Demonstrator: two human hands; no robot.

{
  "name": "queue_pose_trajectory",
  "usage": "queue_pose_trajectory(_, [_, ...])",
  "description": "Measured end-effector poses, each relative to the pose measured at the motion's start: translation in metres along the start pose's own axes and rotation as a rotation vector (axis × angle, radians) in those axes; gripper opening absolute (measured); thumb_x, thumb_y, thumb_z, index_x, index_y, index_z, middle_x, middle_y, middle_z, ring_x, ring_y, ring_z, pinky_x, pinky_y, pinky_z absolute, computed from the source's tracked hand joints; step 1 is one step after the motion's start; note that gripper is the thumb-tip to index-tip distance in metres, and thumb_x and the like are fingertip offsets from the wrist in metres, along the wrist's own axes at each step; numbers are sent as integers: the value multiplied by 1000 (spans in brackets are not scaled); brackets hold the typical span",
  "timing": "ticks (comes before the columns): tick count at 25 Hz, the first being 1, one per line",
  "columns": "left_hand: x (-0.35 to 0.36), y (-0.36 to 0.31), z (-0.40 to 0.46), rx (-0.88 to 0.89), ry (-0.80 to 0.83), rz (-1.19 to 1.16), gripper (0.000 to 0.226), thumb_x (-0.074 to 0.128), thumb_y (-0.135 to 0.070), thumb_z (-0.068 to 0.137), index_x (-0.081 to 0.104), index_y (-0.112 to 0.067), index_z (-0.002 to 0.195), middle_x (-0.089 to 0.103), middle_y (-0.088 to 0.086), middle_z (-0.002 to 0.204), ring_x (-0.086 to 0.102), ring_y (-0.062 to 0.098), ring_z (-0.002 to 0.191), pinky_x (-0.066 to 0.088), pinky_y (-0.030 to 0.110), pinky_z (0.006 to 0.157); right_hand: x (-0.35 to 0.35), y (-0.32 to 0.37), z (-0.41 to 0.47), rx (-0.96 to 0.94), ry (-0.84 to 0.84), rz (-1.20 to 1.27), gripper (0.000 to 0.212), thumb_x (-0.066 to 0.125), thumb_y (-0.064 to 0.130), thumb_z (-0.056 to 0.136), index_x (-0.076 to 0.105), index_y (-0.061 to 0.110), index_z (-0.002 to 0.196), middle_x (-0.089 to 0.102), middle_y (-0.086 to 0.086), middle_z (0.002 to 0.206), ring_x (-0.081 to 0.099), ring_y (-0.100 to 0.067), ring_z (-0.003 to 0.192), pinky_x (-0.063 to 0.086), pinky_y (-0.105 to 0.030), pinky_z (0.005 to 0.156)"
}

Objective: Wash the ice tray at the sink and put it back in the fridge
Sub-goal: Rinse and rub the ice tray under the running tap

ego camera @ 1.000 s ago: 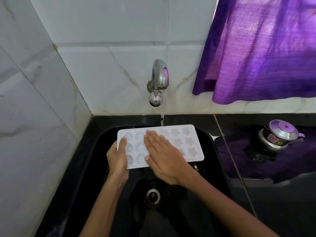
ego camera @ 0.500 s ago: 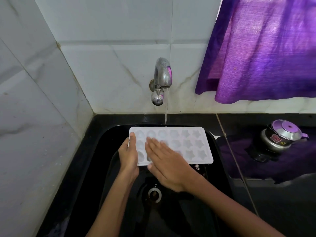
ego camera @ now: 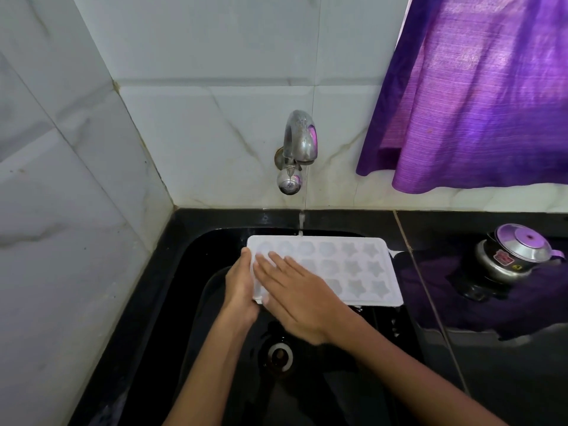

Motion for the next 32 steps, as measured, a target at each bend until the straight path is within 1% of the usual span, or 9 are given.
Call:
queue_pose_trajectory(7, [-8,-1,-4,-4,-4,-11,43,39,-42,97,60,-9,114,69,14,106,66,32,97,53,46,85,-7,-39,4,167,-38,0,70,-2,53,94,0,12,151,-9,-2,158,-16,-11,143,-12,-27,117])
queue_pose_trajectory(11, [-11,-4,-5,-2,-19,14,47,40,-43,96,64,-6,111,69,15,106,67,25,95,54,35,79,2,14,14,-33,-36,-15,58,20,36,101,9,8,151,4,-8,159,-3,-15,147,-11,-27,115])
queue_pose_trajectory(14, [-27,-5,-6,-19,-29,-11,49,37,-43,97,60,-3,114,69,17,105,66,31,94,54,37,72,7,24,-18,-167,-73,-125,55,30,31,99,23,10,149,22,-6,156,17,-15,145,6,-35,117])
queue_pose_trajectory(18, [-61,-18,-18,49,-51,-44,42,35,-41,98,61,-11,111,71,11,97,68,29,86,54,39,65,-14,-35,-69,11,-273,-236,55,44,28,91,34,17,143,34,1,149,37,-17,137,23,-34,115])
queue_pose_trajectory(22, [-83,-21,-43,45,4,18,36,36,-34,100,64,-12,98,74,3,74,71,19,65,54,30,51,-25,-67,-112,138,-341,52,59,31,55,96,37,19,142,38,4,148,31,-18,139,24,-34,113])
queue_pose_trajectory(25, [-84,-18,-67,11,109,69,37,34,-27,100,64,-4,98,73,10,73,69,21,59,57,32,53,-35,-58,-127,156,-436,380,45,50,45,87,49,30,129,53,16,137,35,-3,137,24,-24,115])
queue_pose_trajectory(27, [-81,-18,-80,10,172,75,50,29,-33,99,68,-8,83,72,11,71,68,20,56,55,32,57,-39,-54,-135,236,-492,618,32,53,45,85,52,32,114,61,27,114,52,8,116,42,-19,100])
queue_pose_trajectory(29, [-74,-20,-88,70,218,95,56,23,-41,99,70,-13,86,72,10,83,67,17,66,51,28,60,-44,-50,-142,289,-581,806,21,54,40,91,48,30,109,62,22,98,61,7,87,50,-14,71])
queue_pose_trajectory(32, [-70,-7,-90,123,214,194,54,18,-45,100,64,-18,110,70,5,108,64,17,98,46,31,82,-38,-52,-145,389,-699,956,21,47,21,96,44,24,117,59,9,95,61,7,81,49,-11,64])
Point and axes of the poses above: each hand's wrist, its own z-axis towards the middle knuckle, its own x-axis out of the palm, y = z × x, the point moved 10 cm from there along z, towards the middle knuckle
